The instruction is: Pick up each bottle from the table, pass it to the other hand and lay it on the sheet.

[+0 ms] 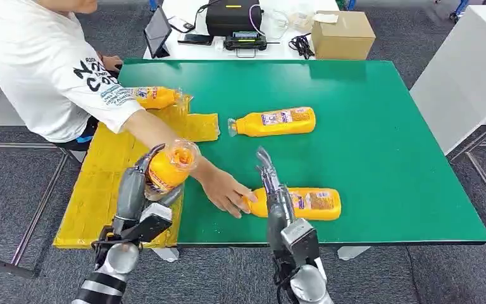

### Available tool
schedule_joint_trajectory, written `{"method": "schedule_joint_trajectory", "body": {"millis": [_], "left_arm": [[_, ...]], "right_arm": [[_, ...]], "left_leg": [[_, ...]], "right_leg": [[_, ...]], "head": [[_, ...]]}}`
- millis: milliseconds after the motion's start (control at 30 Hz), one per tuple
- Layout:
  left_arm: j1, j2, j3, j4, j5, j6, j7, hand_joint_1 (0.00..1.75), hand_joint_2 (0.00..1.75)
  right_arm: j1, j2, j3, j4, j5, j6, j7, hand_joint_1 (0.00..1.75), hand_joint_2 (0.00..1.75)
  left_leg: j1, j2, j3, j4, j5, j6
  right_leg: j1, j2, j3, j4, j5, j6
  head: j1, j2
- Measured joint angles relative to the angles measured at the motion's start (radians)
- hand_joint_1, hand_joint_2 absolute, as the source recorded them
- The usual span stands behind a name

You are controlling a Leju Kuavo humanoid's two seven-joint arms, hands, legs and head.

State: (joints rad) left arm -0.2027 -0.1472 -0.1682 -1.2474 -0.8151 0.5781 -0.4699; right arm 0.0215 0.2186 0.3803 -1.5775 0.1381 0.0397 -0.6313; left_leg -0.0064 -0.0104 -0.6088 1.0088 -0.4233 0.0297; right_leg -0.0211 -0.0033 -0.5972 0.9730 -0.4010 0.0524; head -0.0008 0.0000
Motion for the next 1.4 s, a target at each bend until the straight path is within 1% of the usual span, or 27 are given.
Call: {"method": "schedule_joint_trajectory", "body": {"millis": [133,200,267,533,633,733,767,933,1033,1200,1400], "left_arm": [[-0.056,0.029,0.014,0.089,-0.325,0.107,0.099,1.75,1.75],[-0.076,0.045,0.029,0.125,-0.477,0.113,0.157,1.75,1.75],[-0.088,0.058,0.047,0.159,-0.565,0.114,0.191,1.75,1.75],[-0.104,0.087,0.073,0.221,-0.605,0.117,0.212,1.75,1.75],[-0.110,0.101,0.074,0.242,-0.691,0.120,0.267,1.75,1.75],[-0.120,0.114,0.082,0.285,-0.693,0.121,0.278,1.75,1.75],[-0.124,0.118,0.088,0.297,-0.692,0.121,0.277,1.75,1.75],[-0.151,0.126,0.111,0.379,-0.612,0.122,0.244,1.75,1.75],[-0.180,0.122,0.133,0.442,-0.499,0.111,0.188,1.75,1.75],[-0.221,0.120,0.138,0.520,-0.506,0.090,0.209,1.75,1.75],[-0.245,0.119,0.138,0.560,-0.508,0.088,0.215,1.75,1.75]], "right_arm": [[0.001,-0.002,0.006,-0.040,-0.005,0.003,-0.003,0.00,0.00],[0.002,-0.005,0.010,-0.051,-0.007,0.004,-0.005,0.00,0.00],[0.004,-0.006,0.013,-0.058,-0.011,0.004,-0.006,0.00,0.00],[0.009,-0.008,0.015,-0.071,-0.013,0.004,-0.006,0.00,0.00],[0.010,-0.008,0.018,-0.072,-0.018,0.005,-0.006,0.00,0.00],[0.013,-0.008,0.023,-0.072,-0.020,0.008,-0.006,0.00,0.00],[0.014,-0.008,0.024,-0.072,-0.020,0.009,-0.006,0.00,1.75],[0.014,-0.010,0.027,-0.072,-0.022,0.014,0.000,0.00,1.75],[0.017,-0.010,0.029,-0.071,-0.020,0.015,0.011,0.00,1.75],[0.017,-0.010,0.028,-0.071,-0.040,0.017,0.020,0.00,1.75],[0.017,-0.010,0.027,-0.071,-0.045,0.018,0.024,0.00,1.75]], "left_leg": [[0.000,0.001,0.000,0.000,0.000,0.000],[0.000,0.001,0.000,0.000,0.000,0.000],[0.000,0.001,0.000,0.000,0.000,0.000],[0.000,0.001,0.000,0.000,0.000,0.000],[0.000,0.001,0.000,0.000,0.000,0.000],[0.000,0.001,0.000,0.000,0.000,0.000],[0.000,0.001,0.000,0.000,0.000,0.000],[0.001,0.001,0.000,0.000,0.000,0.000],[0.001,0.001,0.000,0.000,0.000,0.000],[0.000,0.001,0.000,0.000,0.000,0.000],[0.000,0.001,0.001,0.000,0.000,0.000]], "right_leg": [[0.000,0.000,0.000,0.000,0.000,0.000],[0.000,0.001,0.000,0.000,0.000,0.000],[0.000,0.001,0.000,0.000,0.000,0.000],[0.000,0.001,-0.001,0.000,0.000,0.000],[0.000,0.001,-0.001,0.000,0.000,0.000],[0.000,0.001,-0.001,0.000,0.000,0.000],[0.000,0.001,-0.001,0.000,0.000,0.000],[0.000,0.002,-0.001,0.000,0.000,0.000],[0.000,0.001,-0.001,0.000,0.000,0.000],[0.000,0.001,0.000,0.000,0.000,0.000],[0.000,0.002,0.000,0.000,0.000,0.000]], "head": [[0.000,0.000],[0.000,0.000],[0.000,0.000],[0.000,0.000],[0.000,0.000],[0.000,0.000],[0.000,0.000],[0.000,0.000],[0.001,0.000],[0.000,0.000],[0.000,0.000]]}}
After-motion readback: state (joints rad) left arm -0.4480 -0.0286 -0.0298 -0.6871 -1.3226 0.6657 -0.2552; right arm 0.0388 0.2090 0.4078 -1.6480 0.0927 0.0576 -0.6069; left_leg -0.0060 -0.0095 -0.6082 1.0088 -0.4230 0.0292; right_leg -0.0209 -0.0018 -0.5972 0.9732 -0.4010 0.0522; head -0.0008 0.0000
